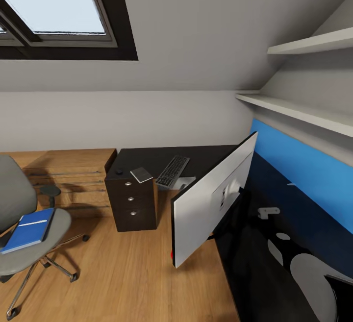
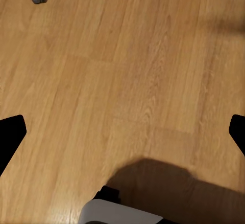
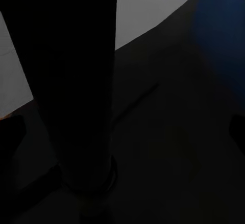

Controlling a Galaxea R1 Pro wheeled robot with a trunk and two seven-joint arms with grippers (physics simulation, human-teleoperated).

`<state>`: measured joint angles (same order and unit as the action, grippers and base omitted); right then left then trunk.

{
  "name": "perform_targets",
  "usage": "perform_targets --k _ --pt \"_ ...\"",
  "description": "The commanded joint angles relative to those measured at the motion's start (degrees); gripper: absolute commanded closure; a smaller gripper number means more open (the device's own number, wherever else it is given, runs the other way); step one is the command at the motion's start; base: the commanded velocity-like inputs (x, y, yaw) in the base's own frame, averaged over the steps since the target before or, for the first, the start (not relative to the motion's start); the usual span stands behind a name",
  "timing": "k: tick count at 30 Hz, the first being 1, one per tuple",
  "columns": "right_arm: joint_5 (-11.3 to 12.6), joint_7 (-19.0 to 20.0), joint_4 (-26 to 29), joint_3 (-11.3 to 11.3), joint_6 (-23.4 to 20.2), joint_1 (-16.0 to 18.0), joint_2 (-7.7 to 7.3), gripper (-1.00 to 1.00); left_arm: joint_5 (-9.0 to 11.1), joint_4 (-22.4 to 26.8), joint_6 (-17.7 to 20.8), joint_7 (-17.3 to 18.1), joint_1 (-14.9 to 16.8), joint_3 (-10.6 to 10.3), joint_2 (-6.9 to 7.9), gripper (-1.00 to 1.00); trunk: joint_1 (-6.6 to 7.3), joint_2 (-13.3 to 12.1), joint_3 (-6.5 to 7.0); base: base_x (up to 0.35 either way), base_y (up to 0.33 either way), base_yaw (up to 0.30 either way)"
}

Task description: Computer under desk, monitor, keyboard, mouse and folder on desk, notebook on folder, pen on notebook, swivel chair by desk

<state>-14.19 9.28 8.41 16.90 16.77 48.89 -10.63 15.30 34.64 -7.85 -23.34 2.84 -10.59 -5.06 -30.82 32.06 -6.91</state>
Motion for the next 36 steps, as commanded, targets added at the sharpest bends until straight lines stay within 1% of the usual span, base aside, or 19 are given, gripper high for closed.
perform_targets --k 1,9,19,20,36 --pt "-0.4 0.3 -0.06 0.5 0.19 0.06 0.0 -1.0 0.61 -0.02 -0.32 -0.39 0.06 -0.39 0.05 -1.0 -0.02 0.09 -0.1 0.01 0.002 0.0" --pt "-0.4 0.3 -0.06 0.48 0.19 0.06 0.0 -1.0 0.58 -0.02 -0.34 -0.39 0.05 -0.39 0.05 -1.0 -0.02 0.09 -0.1 0.153 0.031 0.0" --pt "-0.46 0.32 -0.06 0.42 0.19 0.06 -0.02 -1.0 0.61 -0.02 -0.32 -0.39 0.06 -0.39 0.05 -1.0 -0.02 0.09 -0.1 0.009 0.001 0.0" --pt "-0.47 0.33 -0.06 0.42 0.19 0.06 -0.01 1.0 0.61 -0.02 -0.32 -0.39 0.06 -0.39 0.05 -1.0 -0.02 0.09 -0.1 0.0 0.0 0.0" --pt "-0.58 0.38 -0.04 0.33 0.19 0.06 0.0 1.0 0.62 -0.02 -0.32 -0.39 0.06 -0.39 0.05 -1.0 -0.02 0.09 -0.1 0.0 0.0 0.0"
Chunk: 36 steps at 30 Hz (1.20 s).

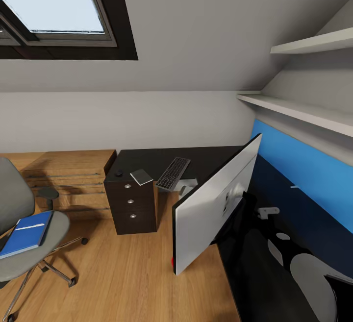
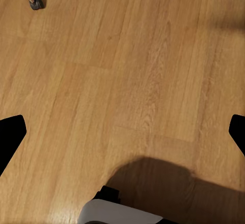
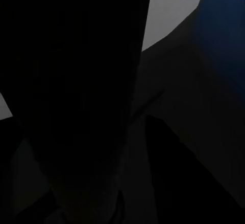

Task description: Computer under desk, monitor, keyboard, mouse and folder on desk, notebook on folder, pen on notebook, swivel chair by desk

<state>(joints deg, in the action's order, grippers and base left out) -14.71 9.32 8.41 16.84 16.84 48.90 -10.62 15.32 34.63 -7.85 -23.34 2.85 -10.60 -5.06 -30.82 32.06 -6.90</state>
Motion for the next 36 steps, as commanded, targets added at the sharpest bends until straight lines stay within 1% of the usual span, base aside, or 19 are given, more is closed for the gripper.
perform_targets --k 1,28,33,36 --pt "-0.06 0.35 -0.04 0.39 0.13 0.06 -0.01 1.0 0.6 -0.01 -0.32 -0.39 0.05 -0.39 0.05 -1.0 -0.02 0.09 -0.11 0.0 0.0 0.0" --pt "-0.06 0.62 0.02 0.39 0.12 0.06 -0.03 1.0 0.59 -0.01 -0.32 -0.39 0.05 -0.39 0.05 -1.0 -0.02 0.09 -0.11 -0.001 0.0 0.0" --pt "-0.06 0.57 0.02 0.39 0.13 0.06 -0.01 1.0 0.68 -0.01 -0.32 -0.39 0.05 -0.42 0.05 -1.0 -0.02 0.09 -0.11 -0.298 -0.014 0.0" --pt "-0.06 0.54 -0.03 0.39 0.13 0.06 -0.01 1.0 0.68 -0.02 -0.32 -0.39 0.05 -0.4 0.05 -1.0 -0.02 0.09 -0.11 -0.293 -0.147 0.0"
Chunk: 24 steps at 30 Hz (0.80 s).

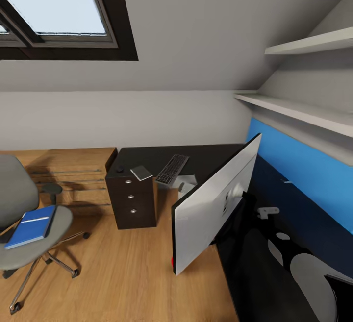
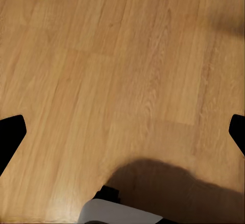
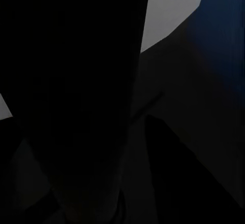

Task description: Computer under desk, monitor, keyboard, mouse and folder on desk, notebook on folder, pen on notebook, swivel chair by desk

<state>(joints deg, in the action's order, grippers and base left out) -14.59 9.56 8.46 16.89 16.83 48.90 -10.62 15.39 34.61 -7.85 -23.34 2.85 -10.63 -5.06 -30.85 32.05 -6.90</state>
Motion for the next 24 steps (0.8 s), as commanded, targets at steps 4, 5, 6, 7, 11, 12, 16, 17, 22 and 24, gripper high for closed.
perform_targets --k 4,5,6,7,11,12,16,17,22,24 --pt "-0.18 0.28 -0.1 0.33 0.13 0.06 -0.01 1.0 0.61 0.01 -0.32 -0.39 0.05 -0.36 0.05 -1.0 0.01 0.1 -0.11 -0.281 -0.207 0.0" --pt "-0.18 0.28 -0.1 0.33 0.13 0.06 -0.01 1.0 0.61 0.01 -0.32 -0.39 0.05 -0.36 0.05 -1.0 0.01 0.1 -0.11 -0.273 -0.227 0.0" --pt "-0.18 0.28 -0.11 0.33 0.13 0.06 -0.01 1.0 0.61 0.0 -0.32 -0.39 0.05 -0.38 0.05 -1.0 0.01 0.1 -0.11 -0.271 -0.232 0.0" --pt "-0.18 0.28 -0.11 0.33 0.13 0.06 -0.01 1.0 0.61 0.01 -0.32 -0.39 0.05 -0.37 0.05 -1.0 0.01 0.1 -0.11 -0.27 -0.234 0.0" --pt "-0.18 0.28 -0.11 0.33 0.13 0.06 -0.01 1.0 0.61 0.01 -0.32 -0.39 0.05 -0.36 0.05 -1.0 0.01 0.1 -0.11 -0.267 -0.237 0.0" --pt "-0.18 0.28 -0.11 0.33 0.13 0.06 -0.01 1.0 0.61 0.01 -0.32 -0.39 0.05 -0.36 0.05 -1.0 0.01 0.1 -0.11 -0.261 -0.236 0.0" --pt "-0.18 0.28 -0.11 0.33 0.13 0.06 -0.01 1.0 0.61 0.01 -0.32 -0.39 0.05 -0.37 0.05 -1.0 0.01 0.1 -0.11 -0.172 -0.151 0.036" --pt "-0.18 0.28 -0.1 0.33 0.13 0.06 -0.01 1.0 0.61 0.0 -0.32 -0.39 0.04 -0.36 0.05 -1.0 0.01 0.1 -0.11 -0.019 -0.016 0.194" --pt "-0.18 0.25 -0.1 0.33 0.13 0.06 -0.01 1.0 0.61 0.02 -0.32 -0.39 0.05 -0.36 0.05 -1.0 0.01 0.1 -0.11 -0.007 -0.006 0.249" --pt "-0.18 0.21 -0.08 0.33 0.13 0.06 -0.01 1.0 0.61 0.01 -0.32 -0.39 0.05 -0.36 0.05 -1.0 0.01 0.1 -0.11 -0.001 -0.001 0.277"
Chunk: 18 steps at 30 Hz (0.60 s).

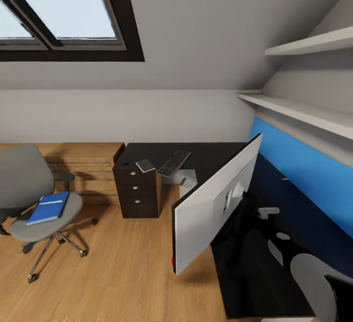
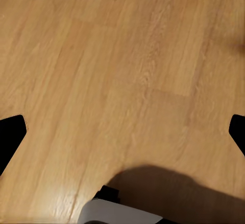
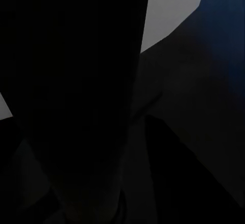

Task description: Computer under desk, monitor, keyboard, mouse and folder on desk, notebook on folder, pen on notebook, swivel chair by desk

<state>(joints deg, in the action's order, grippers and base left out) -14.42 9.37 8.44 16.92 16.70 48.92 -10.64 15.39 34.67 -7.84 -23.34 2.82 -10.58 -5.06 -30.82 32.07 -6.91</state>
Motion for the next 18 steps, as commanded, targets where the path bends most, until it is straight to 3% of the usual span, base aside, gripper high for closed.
perform_targets --k 1,5,9,18 --pt "-0.35 0.39 -0.05 0.31 0.26 0.04 0.01 1.0 0.61 -0.05 -0.34 -0.39 0.07 -0.41 0.05 -1.0 -0.02 0.09 -0.1 -0.001 0.0 0.28" --pt "-0.35 0.41 -0.03 0.31 0.26 0.04 0.01 1.0 0.61 -0.05 -0.34 -0.39 0.08 -0.41 0.05 -1.0 -0.02 0.09 -0.1 0.0 0.0 0.259" --pt "-0.35 0.44 -0.01 0.31 0.26 0.04 -0.01 1.0 0.61 -0.06 -0.34 -0.39 0.08 -0.41 0.05 -1.0 -0.02 0.09 -0.1 0.0 -0.036 0.09" --pt "-0.26 0.38 0.0 0.31 0.23 0.04 -0.08 1.0 0.61 -0.07 -0.34 -0.39 0.08 -0.41 0.05 -1.0 -0.02 0.09 -0.1 0.0 -0.273 0.007"
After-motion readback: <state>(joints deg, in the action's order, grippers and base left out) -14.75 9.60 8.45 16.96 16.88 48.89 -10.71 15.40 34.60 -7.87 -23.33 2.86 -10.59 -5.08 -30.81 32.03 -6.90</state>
